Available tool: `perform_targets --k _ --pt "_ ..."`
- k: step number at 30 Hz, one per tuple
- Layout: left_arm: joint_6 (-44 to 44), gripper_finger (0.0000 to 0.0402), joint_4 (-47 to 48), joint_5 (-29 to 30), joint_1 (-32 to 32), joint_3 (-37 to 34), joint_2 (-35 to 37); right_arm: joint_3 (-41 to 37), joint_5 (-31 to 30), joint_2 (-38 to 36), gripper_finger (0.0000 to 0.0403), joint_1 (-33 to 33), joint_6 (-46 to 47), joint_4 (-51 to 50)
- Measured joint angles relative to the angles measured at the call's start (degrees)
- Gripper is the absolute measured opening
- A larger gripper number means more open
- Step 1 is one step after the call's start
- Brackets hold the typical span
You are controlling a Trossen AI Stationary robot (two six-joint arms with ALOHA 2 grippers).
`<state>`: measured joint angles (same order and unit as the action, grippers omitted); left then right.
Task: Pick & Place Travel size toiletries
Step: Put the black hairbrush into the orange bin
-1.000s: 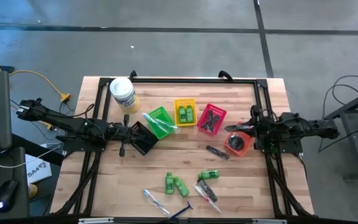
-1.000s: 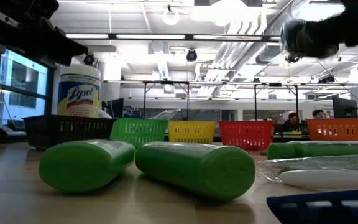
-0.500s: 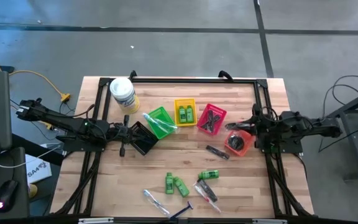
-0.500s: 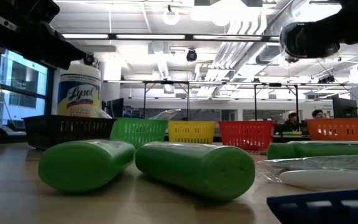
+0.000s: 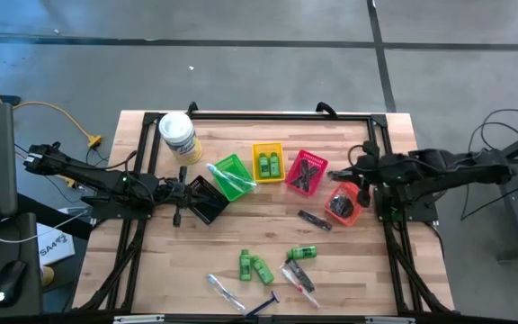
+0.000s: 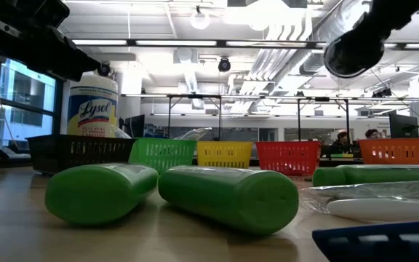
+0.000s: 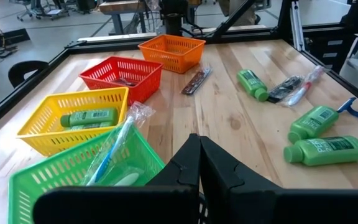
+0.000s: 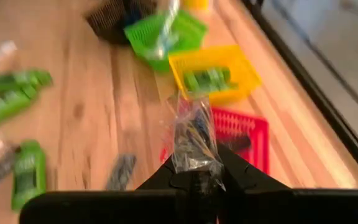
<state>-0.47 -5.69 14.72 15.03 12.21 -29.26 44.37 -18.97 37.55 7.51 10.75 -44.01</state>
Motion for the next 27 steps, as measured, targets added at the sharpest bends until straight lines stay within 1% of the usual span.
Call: perform_targets --k 3,6,8,10,13,21,24,27 --pt "0.19 0.0000 0.06 0.00 0.00 0.00 0.00 6.24 -0.03 6.04 0.0026 0.00 2.60 -8.42" --pt "0.20 0.0000 0.12 0.00 0.00 0.00 0.00 10.86 0.53 11.11 0.0026 -0.02 6.73 -16.35" --pt "0.20 0.0000 0.35 0.00 0.00 0.00 0.00 12.53 2.86 14.03 0.0026 -0.04 8.77 -20.30" --pt "0.20 0.0000 0.46 0.00 0.00 0.00 0.00 13.02 5.85 16.69 0.0026 -0.02 8.95 -23.03" --pt "0.20 0.0000 0.80 0.00 0.00 0.00 -0.02 13.03 9.66 20.31 0.0026 0.00 8.97 -25.53" --pt "0.17 0.0000 1.27 0.00 0.00 0.00 -0.02 13.03 11.12 29.71 0.0028 -0.01 7.65 -26.33" --pt "0.17 0.0000 1.32 -0.02 0.00 0.00 -0.02 13.03 12.90 33.15 0.0028 -0.02 7.00 -26.92" --pt "0.17 0.0000 1.36 0.00 0.00 0.00 -0.02 13.01 15.44 36.36 0.0028 0.00 4.05 -28.05"
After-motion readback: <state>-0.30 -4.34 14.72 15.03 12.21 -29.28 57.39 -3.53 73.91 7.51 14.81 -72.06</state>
